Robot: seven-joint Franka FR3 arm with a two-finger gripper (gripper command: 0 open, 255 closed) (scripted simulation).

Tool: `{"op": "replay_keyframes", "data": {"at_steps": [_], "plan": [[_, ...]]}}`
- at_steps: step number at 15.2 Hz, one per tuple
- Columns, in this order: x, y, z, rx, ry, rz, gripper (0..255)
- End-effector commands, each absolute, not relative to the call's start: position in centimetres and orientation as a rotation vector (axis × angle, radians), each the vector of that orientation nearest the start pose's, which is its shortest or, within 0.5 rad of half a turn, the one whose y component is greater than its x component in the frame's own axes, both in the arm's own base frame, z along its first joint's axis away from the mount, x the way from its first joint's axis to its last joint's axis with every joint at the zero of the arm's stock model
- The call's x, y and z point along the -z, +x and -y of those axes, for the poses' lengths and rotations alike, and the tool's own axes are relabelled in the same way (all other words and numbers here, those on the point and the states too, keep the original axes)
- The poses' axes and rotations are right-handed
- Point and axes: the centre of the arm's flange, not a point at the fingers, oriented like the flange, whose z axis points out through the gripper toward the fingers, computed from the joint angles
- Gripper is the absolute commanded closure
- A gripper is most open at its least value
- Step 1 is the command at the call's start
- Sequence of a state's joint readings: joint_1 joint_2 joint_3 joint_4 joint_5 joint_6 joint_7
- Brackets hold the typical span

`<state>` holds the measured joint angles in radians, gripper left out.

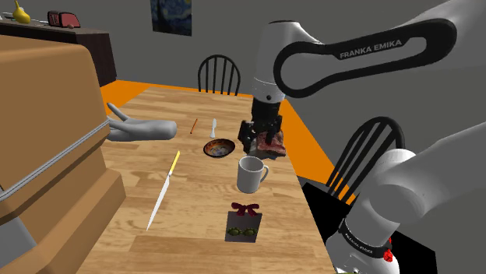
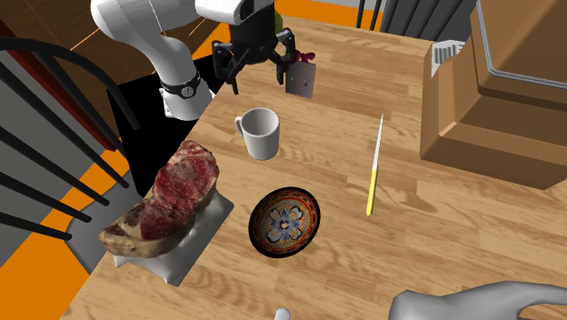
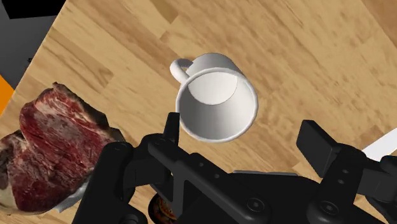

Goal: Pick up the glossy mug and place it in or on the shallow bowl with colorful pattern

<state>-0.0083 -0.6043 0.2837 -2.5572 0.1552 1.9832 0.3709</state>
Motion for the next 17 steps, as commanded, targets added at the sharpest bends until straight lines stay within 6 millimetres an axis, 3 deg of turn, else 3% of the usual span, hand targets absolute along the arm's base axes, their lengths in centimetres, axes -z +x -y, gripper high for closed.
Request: {"op": "replay_keyframes", "data": {"at_steps": [1,5,13,17], "plan": [[-43.5,35.9,-12.4,0.045,-3.146,-0.364,0],[-38.9,37.7,-14.7,0.064,-3.165,-0.444,0],[-34.9,37.8,-14.5,0.064,-3.165,-0.444,0],[-34.9,37.8,-14.5,0.064,-3.165,-0.444,0]]}}
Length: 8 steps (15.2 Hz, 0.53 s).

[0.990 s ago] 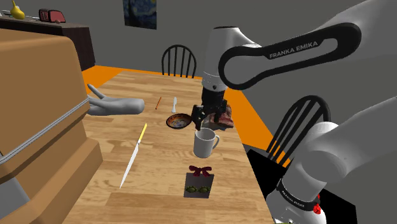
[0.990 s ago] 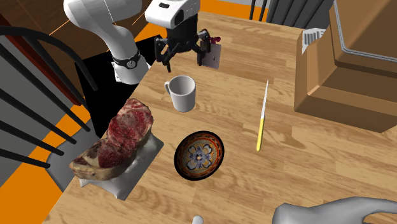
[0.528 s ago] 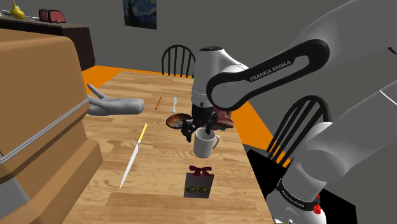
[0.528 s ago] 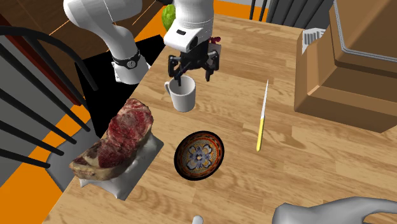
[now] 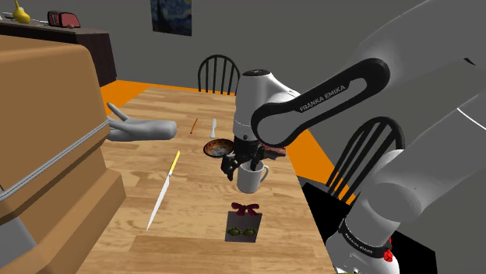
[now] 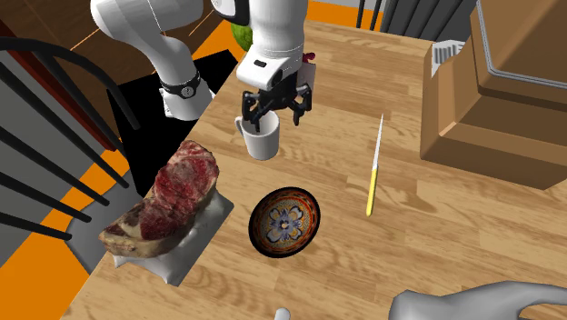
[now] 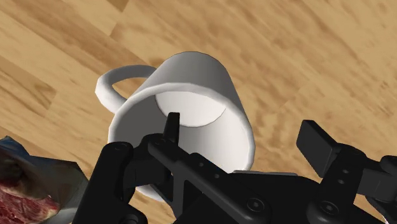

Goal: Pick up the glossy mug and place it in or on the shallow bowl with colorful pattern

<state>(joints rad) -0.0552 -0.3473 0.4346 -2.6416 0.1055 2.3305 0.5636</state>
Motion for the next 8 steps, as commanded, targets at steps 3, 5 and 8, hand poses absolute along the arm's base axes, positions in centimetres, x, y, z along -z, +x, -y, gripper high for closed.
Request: {"op": "replay_keyframes", "data": {"at_steps": [3,5,8], "plan": [[-34.93,37.82,-14.52,0.064,-3.165,-0.444,0],[-34.93,37.82,-14.52,0.064,-3.165,-0.444,255],[-34.93,37.82,-14.52,0.064,-3.165,-0.444,255]]}}
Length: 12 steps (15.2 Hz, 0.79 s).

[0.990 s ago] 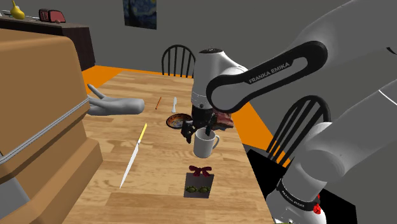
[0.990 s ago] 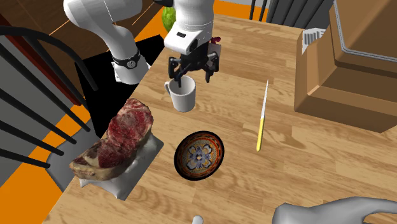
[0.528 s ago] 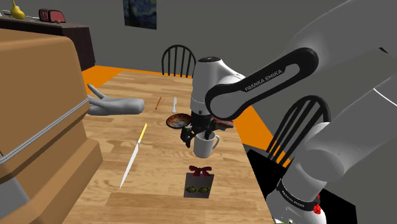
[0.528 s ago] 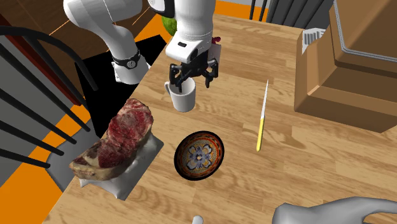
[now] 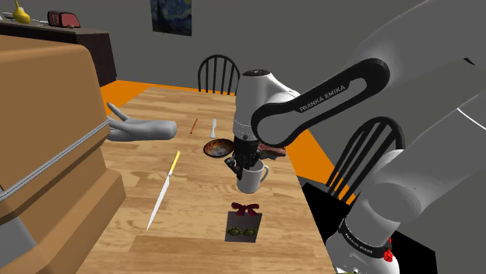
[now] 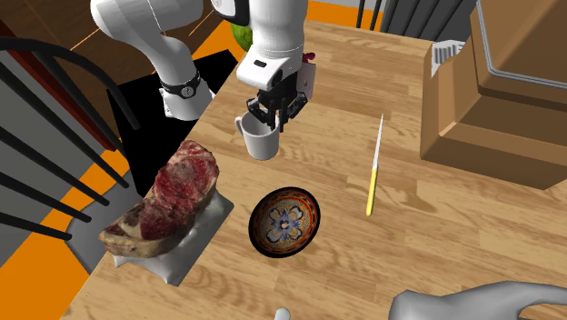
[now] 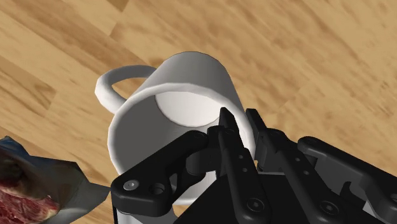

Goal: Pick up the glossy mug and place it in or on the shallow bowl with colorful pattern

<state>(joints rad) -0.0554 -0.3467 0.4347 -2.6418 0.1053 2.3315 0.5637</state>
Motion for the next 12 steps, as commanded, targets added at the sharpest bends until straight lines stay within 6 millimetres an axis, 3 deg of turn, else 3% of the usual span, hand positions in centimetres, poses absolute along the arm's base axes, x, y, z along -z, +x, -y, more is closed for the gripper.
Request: {"op": "replay_keyframes", "data": {"at_steps": [1,6,12], "plan": [[-34.9,37.8,-14.5,0.064,-3.165,-0.444,255],[-34.9,37.8,-14.5,0.064,-3.165,-0.444,255],[-38.1,37.8,-14.5,0.064,-3.165,-0.444,255]]}}
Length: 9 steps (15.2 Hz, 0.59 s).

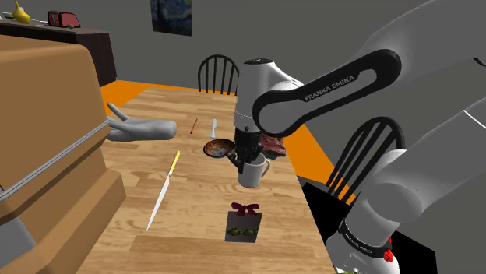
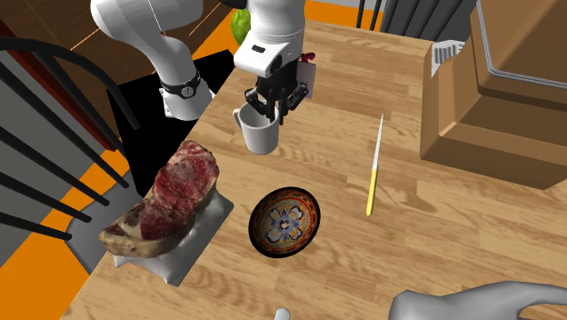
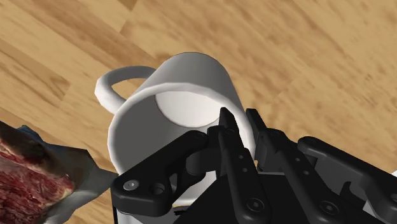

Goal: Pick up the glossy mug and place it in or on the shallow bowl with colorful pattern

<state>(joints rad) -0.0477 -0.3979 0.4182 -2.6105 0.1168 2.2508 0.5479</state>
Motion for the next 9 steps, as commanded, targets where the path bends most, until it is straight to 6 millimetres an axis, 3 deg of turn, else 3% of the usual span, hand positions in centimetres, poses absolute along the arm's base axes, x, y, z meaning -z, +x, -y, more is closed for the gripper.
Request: {"op": "replay_keyframes", "data": {"at_steps": [1,9], "plan": [[-38.6,37.8,-14.5,0.064,-3.165,-0.444,255],[-42.8,37.8,-14.5,0.064,-3.165,-0.444,255]]}}
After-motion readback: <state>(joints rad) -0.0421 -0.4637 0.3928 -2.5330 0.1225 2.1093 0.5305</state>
